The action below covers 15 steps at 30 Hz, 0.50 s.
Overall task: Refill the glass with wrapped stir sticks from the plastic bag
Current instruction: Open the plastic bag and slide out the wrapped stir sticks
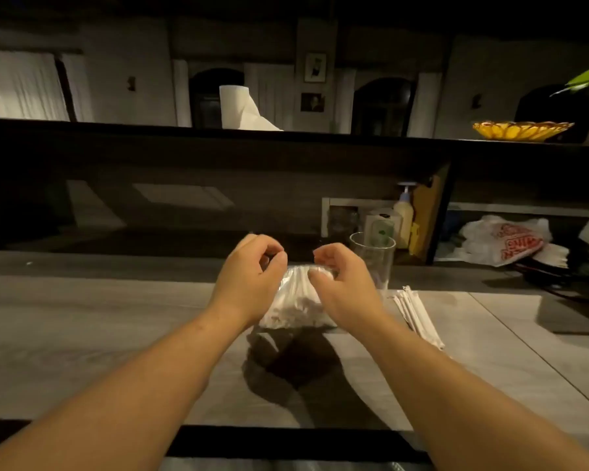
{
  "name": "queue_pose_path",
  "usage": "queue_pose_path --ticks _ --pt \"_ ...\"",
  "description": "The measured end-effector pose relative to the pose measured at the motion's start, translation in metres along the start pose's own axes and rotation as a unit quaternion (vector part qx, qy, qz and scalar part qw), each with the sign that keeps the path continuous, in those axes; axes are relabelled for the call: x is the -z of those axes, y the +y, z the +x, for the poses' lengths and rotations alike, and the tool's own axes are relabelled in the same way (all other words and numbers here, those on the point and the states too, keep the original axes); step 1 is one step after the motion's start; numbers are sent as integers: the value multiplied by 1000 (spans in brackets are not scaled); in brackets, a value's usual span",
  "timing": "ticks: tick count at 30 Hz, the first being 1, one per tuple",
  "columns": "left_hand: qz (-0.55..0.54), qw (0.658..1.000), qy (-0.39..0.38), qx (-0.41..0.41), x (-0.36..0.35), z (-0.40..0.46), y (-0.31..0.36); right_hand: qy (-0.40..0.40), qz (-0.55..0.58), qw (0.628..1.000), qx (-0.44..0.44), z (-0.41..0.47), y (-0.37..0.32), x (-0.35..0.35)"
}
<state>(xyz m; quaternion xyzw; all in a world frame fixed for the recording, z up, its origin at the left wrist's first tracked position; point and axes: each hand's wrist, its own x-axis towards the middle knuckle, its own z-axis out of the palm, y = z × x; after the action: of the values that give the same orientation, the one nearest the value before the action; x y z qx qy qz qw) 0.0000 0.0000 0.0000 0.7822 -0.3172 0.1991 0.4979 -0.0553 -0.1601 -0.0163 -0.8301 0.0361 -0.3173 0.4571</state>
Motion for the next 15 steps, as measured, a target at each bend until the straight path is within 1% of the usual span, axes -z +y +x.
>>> queue_pose_path --ticks 1,3,4,5,7,8,9,11,13,15 --pt "12 1000 0 28 -7 3 -8 -16 -13 1000 -9 2 5 -5" --pt "47 993 -5 112 -22 13 -30 -45 -48 997 -40 11 19 -17" --pt "69 983 -27 166 -30 16 -41 -65 -58 995 -56 15 28 -22" --pt "98 973 -45 202 -37 20 -51 -78 -64 993 -65 20 32 -27" --pt "172 949 -83 251 -49 31 -66 -100 -66 990 -77 33 41 -35" --pt "199 941 -86 261 -51 36 -70 -104 -63 990 -76 38 42 -38" --pt "202 936 -78 277 -52 40 -74 -101 -58 990 -75 42 43 -41" --pt "151 937 -57 311 -53 48 -84 -79 -46 994 -60 45 48 -49" --pt "55 945 -50 320 -49 51 -93 -52 -31 997 -52 45 53 -54" --pt "-14 949 -63 310 -43 49 -100 -46 -19 995 -91 44 55 -58"
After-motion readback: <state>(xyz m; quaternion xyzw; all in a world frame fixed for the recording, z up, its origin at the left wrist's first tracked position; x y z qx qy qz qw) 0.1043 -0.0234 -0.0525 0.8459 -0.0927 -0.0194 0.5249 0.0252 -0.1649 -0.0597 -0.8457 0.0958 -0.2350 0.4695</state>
